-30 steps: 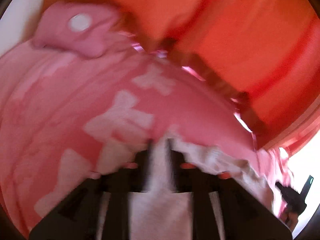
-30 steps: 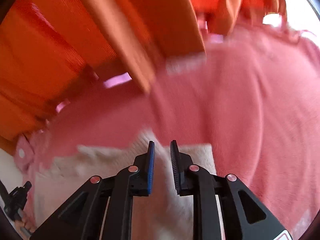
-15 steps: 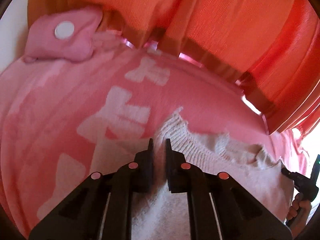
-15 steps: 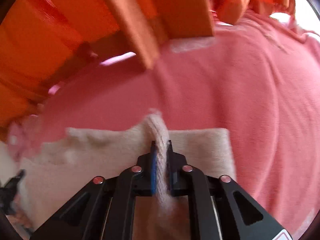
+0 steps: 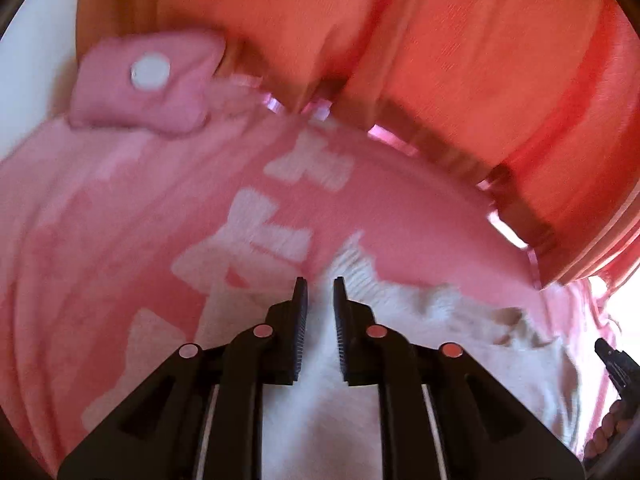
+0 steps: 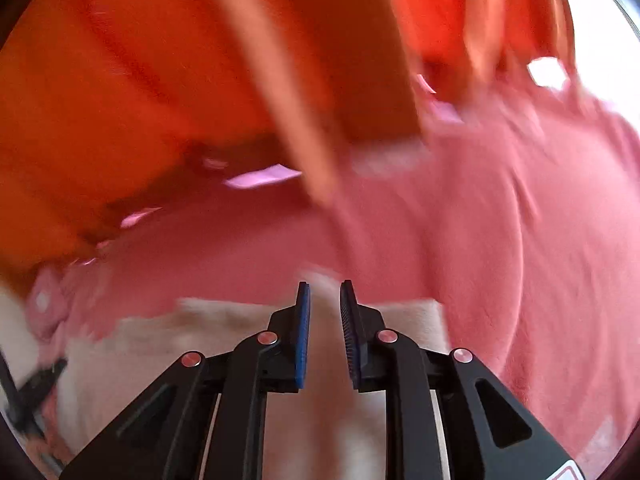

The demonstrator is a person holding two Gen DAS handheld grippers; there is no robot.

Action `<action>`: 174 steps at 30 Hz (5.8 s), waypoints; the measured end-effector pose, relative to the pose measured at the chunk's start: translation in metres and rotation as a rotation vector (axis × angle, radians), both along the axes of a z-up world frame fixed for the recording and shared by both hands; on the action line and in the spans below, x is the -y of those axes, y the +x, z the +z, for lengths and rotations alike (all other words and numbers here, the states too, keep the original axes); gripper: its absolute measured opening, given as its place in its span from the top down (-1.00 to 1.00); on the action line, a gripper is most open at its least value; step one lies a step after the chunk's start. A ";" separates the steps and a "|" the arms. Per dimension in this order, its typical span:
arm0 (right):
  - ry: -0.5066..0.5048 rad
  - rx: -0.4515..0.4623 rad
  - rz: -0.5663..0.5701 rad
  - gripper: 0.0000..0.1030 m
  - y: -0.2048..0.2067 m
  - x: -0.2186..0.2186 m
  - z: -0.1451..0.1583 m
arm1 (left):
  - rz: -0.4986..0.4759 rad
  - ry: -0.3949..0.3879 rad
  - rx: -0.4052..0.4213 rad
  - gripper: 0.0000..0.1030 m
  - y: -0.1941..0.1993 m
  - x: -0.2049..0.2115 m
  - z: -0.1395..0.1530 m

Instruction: Fold small clothes

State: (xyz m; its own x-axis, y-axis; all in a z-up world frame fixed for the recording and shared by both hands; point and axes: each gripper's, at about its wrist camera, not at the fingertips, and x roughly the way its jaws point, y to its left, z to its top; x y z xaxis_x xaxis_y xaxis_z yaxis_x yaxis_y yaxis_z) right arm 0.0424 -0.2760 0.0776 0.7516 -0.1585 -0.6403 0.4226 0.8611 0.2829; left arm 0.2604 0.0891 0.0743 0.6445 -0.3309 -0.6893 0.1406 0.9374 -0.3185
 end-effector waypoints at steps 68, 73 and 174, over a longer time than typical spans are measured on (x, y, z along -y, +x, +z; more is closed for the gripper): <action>0.380 -0.101 0.113 0.65 -0.043 -0.025 -0.022 | -0.344 -0.208 0.142 0.66 -0.187 0.124 0.108; 0.290 -0.031 -0.031 0.38 -0.112 0.032 -0.004 | -0.507 -0.146 -0.034 0.66 -0.199 0.240 0.037; 0.128 -0.158 0.102 0.86 -0.153 0.044 -0.039 | -0.327 0.143 -0.101 -0.41 -0.179 0.185 -0.042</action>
